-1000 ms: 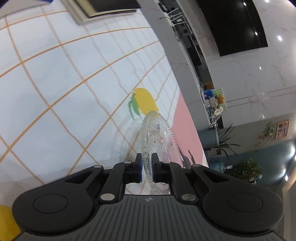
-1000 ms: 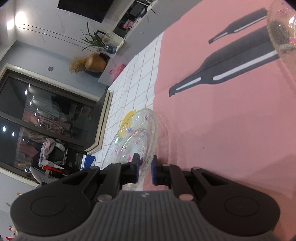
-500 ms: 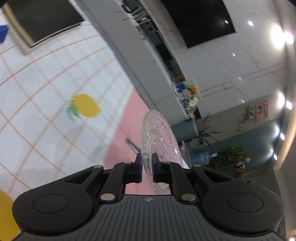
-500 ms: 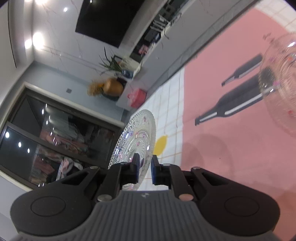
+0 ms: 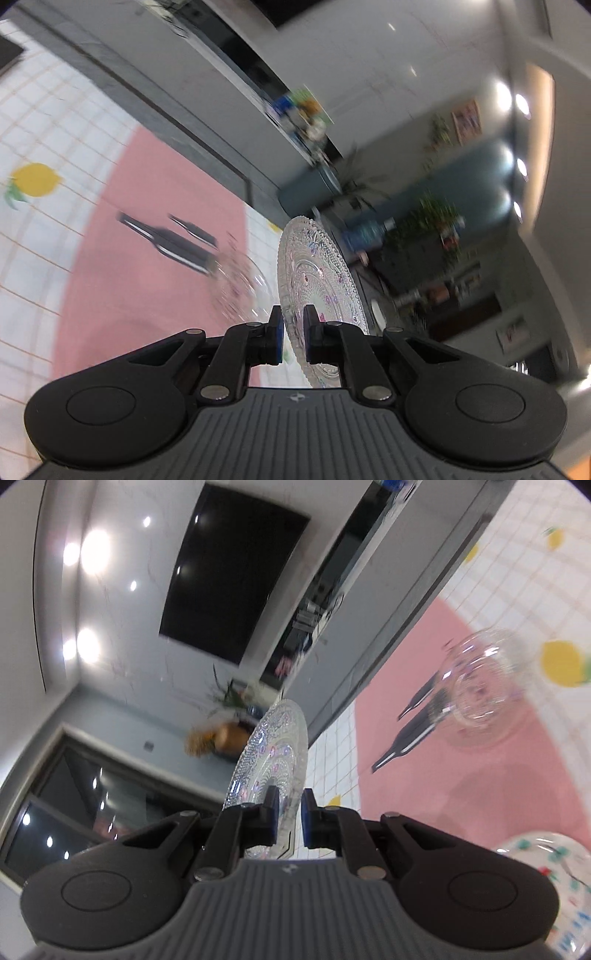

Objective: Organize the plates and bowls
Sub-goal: 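Lift the glass plate on edge with the left tool while the right tool holds its rim, then lower the glass plate onto the painted Fruity plate with both tools and open them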

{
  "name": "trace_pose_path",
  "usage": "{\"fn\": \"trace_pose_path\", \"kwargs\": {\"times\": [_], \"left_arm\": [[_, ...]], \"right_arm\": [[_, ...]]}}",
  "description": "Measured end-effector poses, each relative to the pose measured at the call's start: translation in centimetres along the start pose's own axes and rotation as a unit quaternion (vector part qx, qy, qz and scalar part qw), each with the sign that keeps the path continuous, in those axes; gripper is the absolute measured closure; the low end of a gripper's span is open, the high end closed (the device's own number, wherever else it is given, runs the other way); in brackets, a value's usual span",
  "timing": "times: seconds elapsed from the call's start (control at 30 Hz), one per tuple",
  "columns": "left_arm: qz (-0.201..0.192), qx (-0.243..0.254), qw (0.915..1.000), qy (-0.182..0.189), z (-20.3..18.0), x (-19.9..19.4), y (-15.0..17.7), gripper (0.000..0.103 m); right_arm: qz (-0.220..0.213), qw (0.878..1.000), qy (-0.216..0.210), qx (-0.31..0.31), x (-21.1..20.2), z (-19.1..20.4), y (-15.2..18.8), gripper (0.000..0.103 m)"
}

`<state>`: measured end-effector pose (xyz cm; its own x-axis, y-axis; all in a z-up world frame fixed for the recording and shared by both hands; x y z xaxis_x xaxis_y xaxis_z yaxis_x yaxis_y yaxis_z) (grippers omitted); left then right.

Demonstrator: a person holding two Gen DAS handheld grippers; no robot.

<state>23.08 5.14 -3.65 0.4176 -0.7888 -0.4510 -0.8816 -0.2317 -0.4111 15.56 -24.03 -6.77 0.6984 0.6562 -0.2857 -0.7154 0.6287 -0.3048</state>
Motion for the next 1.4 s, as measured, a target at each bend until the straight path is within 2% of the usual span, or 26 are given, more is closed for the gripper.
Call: {"fn": "trace_pose_path", "kwargs": {"times": [0.1, 0.3, 0.5, 0.6, 0.8, 0.93, 1.03, 1.4], "left_arm": [[0.027, 0.023, 0.9994, -0.005, -1.9, 1.4, 1.3, 0.092], [0.082, 0.064, 0.9932, -0.051, -4.4, 4.2, 4.4, 0.09], [0.126, 0.084, 0.9836, -0.098, -4.6, 6.3, 6.8, 0.086], [0.133, 0.097, 0.9785, -0.124, -4.9, 6.6, 7.8, 0.085], [0.148, 0.091, 0.9752, -0.137, -4.2, 7.2, 8.5, 0.085], [0.158, 0.111, 0.9664, -0.17, -4.5, 7.9, 9.3, 0.085], [0.169, 0.103, 0.9633, -0.181, -3.9, 8.4, 9.7, 0.084], [0.192, 0.111, 0.951, -0.215, -3.0, 10.2, 10.3, 0.078]], "right_arm": [[-0.016, 0.999, 0.002, 0.029, -2.6, -1.2, 0.5, 0.093], [-0.024, 0.997, 0.022, 0.066, -6.6, -4.4, 2.6, 0.093], [-0.019, 0.992, 0.042, 0.118, -7.8, -7.0, 3.9, 0.093], [-0.008, 0.989, 0.048, 0.141, -7.7, -8.3, 4.1, 0.093], [0.007, 0.974, 0.03, 0.222, -7.8, -10.4, 4.8, 0.093], [0.023, 0.964, 0.057, 0.257, -7.4, -11.4, 5.2, 0.094], [0.024, 0.96, 0.071, 0.269, -7.1, -12.3, 5.1, 0.094], [0.046, 0.942, 0.074, 0.323, -6.5, -14.6, 5.1, 0.096]]}}
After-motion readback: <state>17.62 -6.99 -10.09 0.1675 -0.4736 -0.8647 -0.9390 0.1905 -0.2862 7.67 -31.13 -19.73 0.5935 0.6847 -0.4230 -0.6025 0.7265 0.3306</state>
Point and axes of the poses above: each gripper's, at about its wrist camera, not at the fingertips, and x roughly the way its jaws point, z to its left, y to its underside, the point moved 4 cm from there along x, roughly the way its jaws point, and after that the axes turned 6 degrees about z, right-handed, at the moved point
